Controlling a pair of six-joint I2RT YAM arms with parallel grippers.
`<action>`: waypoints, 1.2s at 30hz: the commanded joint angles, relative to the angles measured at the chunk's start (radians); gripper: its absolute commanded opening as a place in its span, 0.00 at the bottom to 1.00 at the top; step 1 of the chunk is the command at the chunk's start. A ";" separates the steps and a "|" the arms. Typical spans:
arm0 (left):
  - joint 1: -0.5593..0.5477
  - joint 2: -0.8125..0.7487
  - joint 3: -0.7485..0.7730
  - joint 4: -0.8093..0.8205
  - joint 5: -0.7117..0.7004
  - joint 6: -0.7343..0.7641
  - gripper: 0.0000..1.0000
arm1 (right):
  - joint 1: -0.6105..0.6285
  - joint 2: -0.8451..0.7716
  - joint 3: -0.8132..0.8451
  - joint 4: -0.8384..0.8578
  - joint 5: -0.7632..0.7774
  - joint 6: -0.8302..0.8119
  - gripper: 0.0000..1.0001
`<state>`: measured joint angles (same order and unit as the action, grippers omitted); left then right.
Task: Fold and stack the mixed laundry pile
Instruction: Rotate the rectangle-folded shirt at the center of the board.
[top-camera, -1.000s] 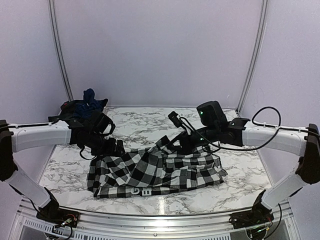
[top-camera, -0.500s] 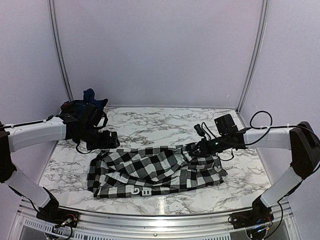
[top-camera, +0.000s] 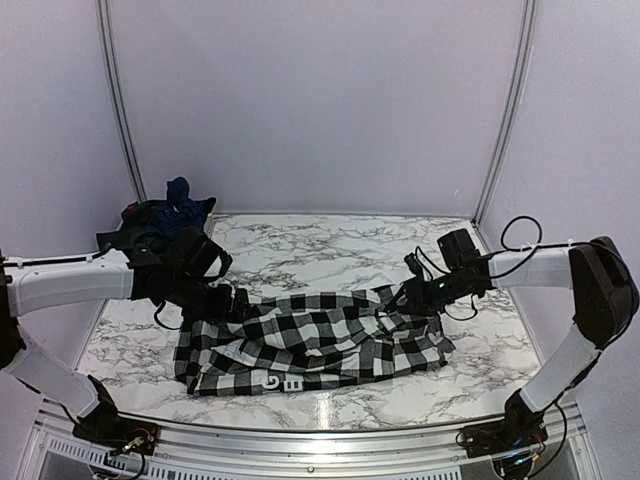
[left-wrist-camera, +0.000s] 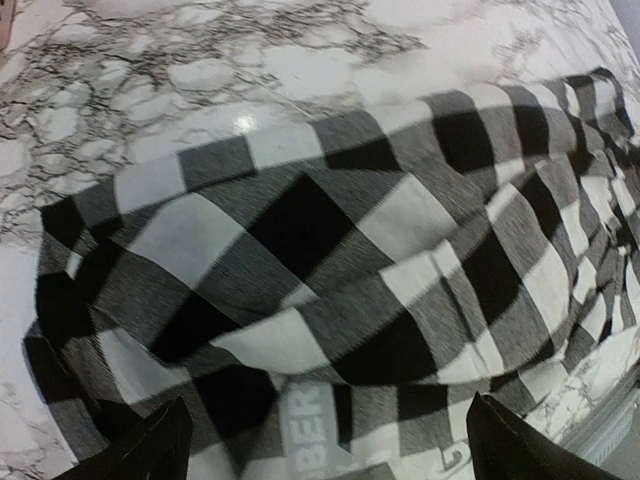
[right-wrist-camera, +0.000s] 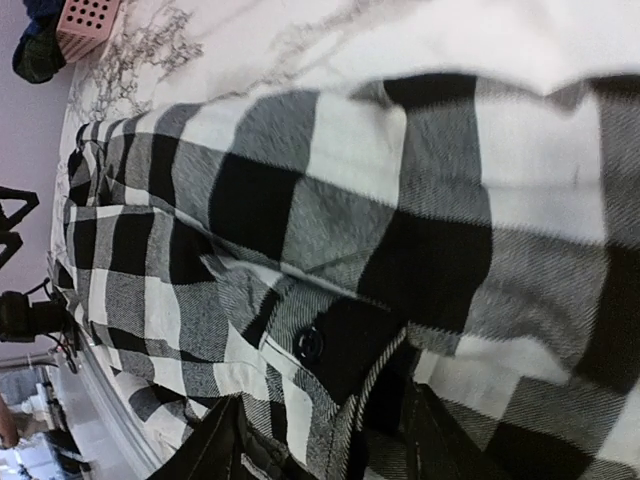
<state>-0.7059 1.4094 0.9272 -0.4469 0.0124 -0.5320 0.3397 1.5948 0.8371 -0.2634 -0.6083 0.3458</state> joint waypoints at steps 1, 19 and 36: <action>-0.106 -0.076 -0.034 -0.050 -0.007 -0.101 0.99 | -0.033 -0.093 0.159 -0.117 0.142 -0.109 0.61; -0.155 0.284 0.031 -0.100 -0.054 -0.126 0.98 | 0.061 0.345 0.378 -0.201 0.047 -0.278 0.38; 0.095 0.828 1.081 -0.291 -0.142 0.280 0.99 | 0.330 -0.227 -0.101 -0.107 -0.039 0.092 0.41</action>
<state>-0.6403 2.2581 1.8072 -0.6441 -0.1139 -0.3309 0.6479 1.4929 0.6842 -0.3397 -0.6518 0.3470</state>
